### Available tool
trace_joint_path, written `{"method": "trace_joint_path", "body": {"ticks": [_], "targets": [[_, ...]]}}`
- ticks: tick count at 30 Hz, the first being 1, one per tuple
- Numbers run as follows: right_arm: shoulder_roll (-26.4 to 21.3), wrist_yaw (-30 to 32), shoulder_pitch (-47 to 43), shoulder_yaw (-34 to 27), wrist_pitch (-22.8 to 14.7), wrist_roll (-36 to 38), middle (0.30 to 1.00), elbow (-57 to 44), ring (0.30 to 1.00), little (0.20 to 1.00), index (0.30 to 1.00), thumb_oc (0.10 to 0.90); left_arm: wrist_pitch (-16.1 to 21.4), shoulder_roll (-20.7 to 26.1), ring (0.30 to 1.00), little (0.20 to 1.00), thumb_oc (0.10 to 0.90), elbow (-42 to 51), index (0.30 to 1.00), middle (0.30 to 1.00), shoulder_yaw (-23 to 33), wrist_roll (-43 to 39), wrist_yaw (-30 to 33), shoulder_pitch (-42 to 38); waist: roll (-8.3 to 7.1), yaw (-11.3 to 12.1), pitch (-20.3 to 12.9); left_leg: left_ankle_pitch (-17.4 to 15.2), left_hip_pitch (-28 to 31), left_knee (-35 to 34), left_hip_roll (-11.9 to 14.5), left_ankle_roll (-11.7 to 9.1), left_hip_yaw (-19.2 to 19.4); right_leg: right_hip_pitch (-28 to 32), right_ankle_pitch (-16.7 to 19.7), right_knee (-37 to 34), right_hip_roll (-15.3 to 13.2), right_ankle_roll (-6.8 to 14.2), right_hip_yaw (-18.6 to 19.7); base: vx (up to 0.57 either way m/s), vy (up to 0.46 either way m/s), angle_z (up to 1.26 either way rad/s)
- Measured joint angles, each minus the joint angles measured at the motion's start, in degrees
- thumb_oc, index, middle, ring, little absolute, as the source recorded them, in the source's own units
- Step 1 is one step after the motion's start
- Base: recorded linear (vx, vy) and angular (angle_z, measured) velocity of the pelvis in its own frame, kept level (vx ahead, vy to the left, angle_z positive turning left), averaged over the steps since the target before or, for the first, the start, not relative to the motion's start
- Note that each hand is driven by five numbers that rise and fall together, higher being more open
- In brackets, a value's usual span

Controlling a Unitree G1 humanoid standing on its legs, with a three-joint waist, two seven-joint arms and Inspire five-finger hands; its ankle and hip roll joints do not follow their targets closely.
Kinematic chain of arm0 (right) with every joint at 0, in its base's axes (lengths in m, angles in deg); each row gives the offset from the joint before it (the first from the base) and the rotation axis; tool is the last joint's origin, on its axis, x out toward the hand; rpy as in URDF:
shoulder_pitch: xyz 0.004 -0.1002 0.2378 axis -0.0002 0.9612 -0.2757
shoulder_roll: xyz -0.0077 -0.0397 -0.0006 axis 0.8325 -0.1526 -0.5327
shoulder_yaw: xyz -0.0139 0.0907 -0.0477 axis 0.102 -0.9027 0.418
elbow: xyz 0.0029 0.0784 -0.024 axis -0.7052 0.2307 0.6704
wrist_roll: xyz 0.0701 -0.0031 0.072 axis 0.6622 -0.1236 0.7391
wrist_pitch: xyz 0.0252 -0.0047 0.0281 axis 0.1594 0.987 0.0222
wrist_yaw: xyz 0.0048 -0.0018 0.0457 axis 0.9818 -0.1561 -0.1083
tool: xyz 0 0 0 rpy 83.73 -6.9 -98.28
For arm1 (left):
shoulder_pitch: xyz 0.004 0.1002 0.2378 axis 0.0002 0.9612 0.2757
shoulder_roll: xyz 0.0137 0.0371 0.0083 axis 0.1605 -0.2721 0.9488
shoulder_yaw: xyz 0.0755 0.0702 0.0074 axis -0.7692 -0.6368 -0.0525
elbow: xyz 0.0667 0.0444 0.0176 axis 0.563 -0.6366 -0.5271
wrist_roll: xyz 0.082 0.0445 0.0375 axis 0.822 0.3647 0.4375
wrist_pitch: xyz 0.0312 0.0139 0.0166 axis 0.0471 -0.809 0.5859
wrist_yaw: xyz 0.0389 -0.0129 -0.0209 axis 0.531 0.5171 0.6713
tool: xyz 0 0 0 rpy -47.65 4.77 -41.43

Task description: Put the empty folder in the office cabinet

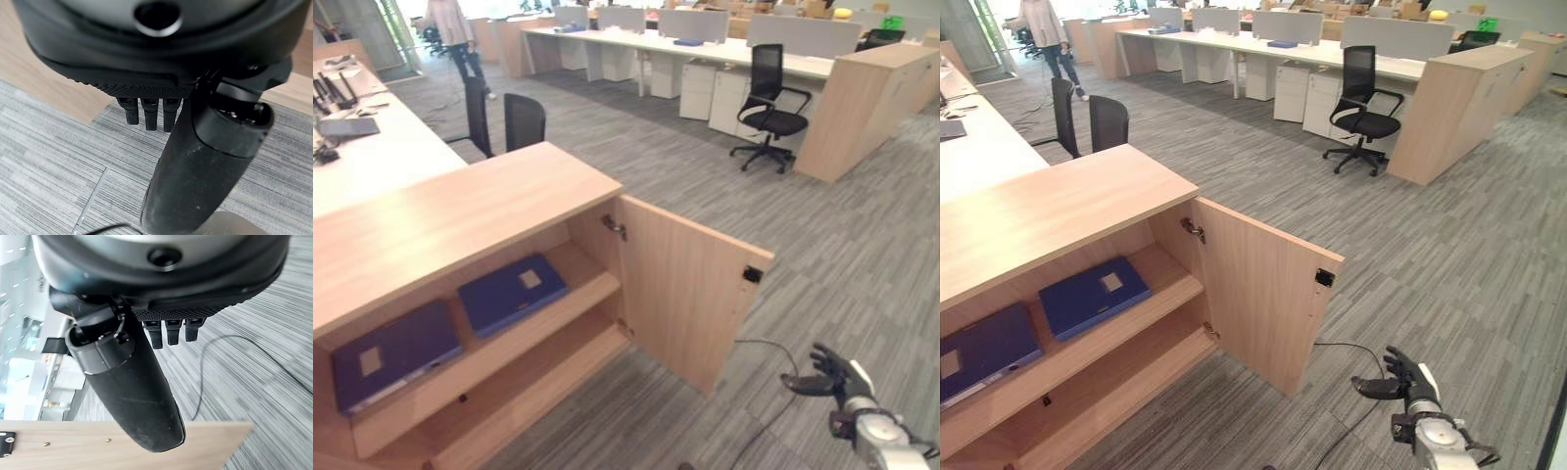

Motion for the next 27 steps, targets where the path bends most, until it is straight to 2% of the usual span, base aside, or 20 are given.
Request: {"method": "trace_joint_path", "body": {"ticks": [2,4,6,10,12,13,18,23,25,27], "targets": [[-3.3,-0.07,-2.29,0.23,0.06,0.02,0.9,0.0,0.9,0.9,0.9,0.8,0.1,0.06,0.9,0.9,0.8,0.75,0.9,0.9,-0.46,-1.3,-0.08,0.08,0.51,1.28,0.12,0.05,-0.63,0.04,0.15,0.3,-1.09,0.08,-0.19,-0.06,-0.03,-0.24,-1.02,0.01,-0.087,0.28],[-5.11,0.23,-4.5,0.07,-0.25,0.03,0.9,0.14,0.9,0.9,0.9,0.8,0.33,-0.23,0.9,0.9,0.8,0.78,0.9,0.9,-0.91,-1.33,-0.09,-0.16,0.88,1.39,0.33,0.31,-0.68,0.16,0.14,0.23,-2.09,0.22,-0.32,-0.07,-0.1,-0.41,-2.05,0.0,-0.079,0.27],[-7.05,0.03,-9.11,0.82,-0.39,0.28,0.9,1.6,0.9,0.9,0.9,0.8,1.13,-0.64,0.9,0.9,0.8,1.12,0.9,0.9,-1.02,-1.4,-0.29,0.09,1.38,2.97,1.09,0.4,-0.86,-0.02,0.45,0.35,-2.9,0.9,-0.47,-0.07,0.02,-0.62,-2.69,0.0,-0.089,0.2],[-11.46,-0.32,-14.62,2.04,-0.96,0.25,0.9,1.91,0.9,0.9,0.9,0.8,1.96,-1.42,0.9,0.9,0.8,2.48,0.9,0.9,-2.02,-1.43,-0.45,-0.18,3.19,4.64,2.02,0.61,-2.13,-0.06,0.72,0.14,-4.92,0.76,-0.87,-0.05,0.12,-1.02,-4.3,0.0,-0.075,0.27],[-13.5,-0.82,-17.04,3.66,-0.97,-0.14,0.9,1.84,0.9,0.9,0.9,0.8,2.37,-1.42,0.9,0.9,0.8,3.03,0.9,0.9,-2.03,-1.45,-0.47,0.27,3.55,5.29,2.4,0.86,-2.66,-0.02,1.22,-0.09,-5.86,0.63,-1.18,-0.07,0.58,-1.49,-5.17,0.01,-0.054,0.17],[-15.08,-1.29,-17.13,4.07,-0.92,0.0,0.9,2.05,0.9,0.9,0.9,0.8,2.37,-1.39,0.9,0.9,0.8,3.04,0.9,0.9,-2.0,-1.45,-0.49,0.62,3.24,5.74,2.79,1.43,-2.64,0.17,1.64,0.19,-5.88,0.73,-1.37,-0.06,1.01,-1.76,-5.26,0.01,-0.08,0.08],[-16.9,-2.7,-23.56,9.88,-0.91,0.01,0.9,5.5,0.9,0.9,0.9,0.8,2.4,-1.01,0.9,0.9,0.8,3.44,0.9,0.9,-2.05,-1.42,-0.49,0.07,3.21,5.23,5.23,2.09,-2.65,0.19,2.65,-0.74,-6.29,0.93,-1.5,-0.07,1.96,-1.96,-5.68,0.01,-0.054,0.01],[-17.4,-3.91,-24.73,10.96,-0.91,0.04,0.9,5.5,0.9,0.9,0.9,0.8,2.38,-0.69,0.9,0.9,0.8,3.47,0.9,0.9,-2.06,-1.42,-0.49,-0.55,3.19,5.26,5.94,2.25,-2.66,0.18,3.42,-0.74,-6.44,1.05,-1.69,-0.07,2.66,-2.24,-6.19,0.0,-0.014,0.0],[-17.84,-4.52,-24.87,12.76,-0.53,0.17,0.9,4.14,0.9,0.9,0.9,0.8,2.36,-0.65,0.9,0.9,0.8,3.48,0.9,0.9,-2.03,-1.43,-0.51,-0.47,3.23,4.93,5.97,2.3,-2.68,0.15,3.74,-0.73,-6.77,1.23,-1.88,-0.06,2.95,-2.52,-6.5,0.02,-0.036,0.04],[-20.47,-5.85,-24.79,18.01,0.22,0.0,0.9,-1.04,0.9,0.9,0.9,0.8,2.34,-0.62,0.9,0.9,0.8,3.46,0.9,0.9,-1.97,-1.43,-0.56,-0.18,3.3,4.04,6.08,2.33,-2.57,-0.05,4.1,-0.72,-6.8,1.27,-1.92,-0.08,3.28,-2.59,-6.57,0.01,-0.014,-0.03]]}}
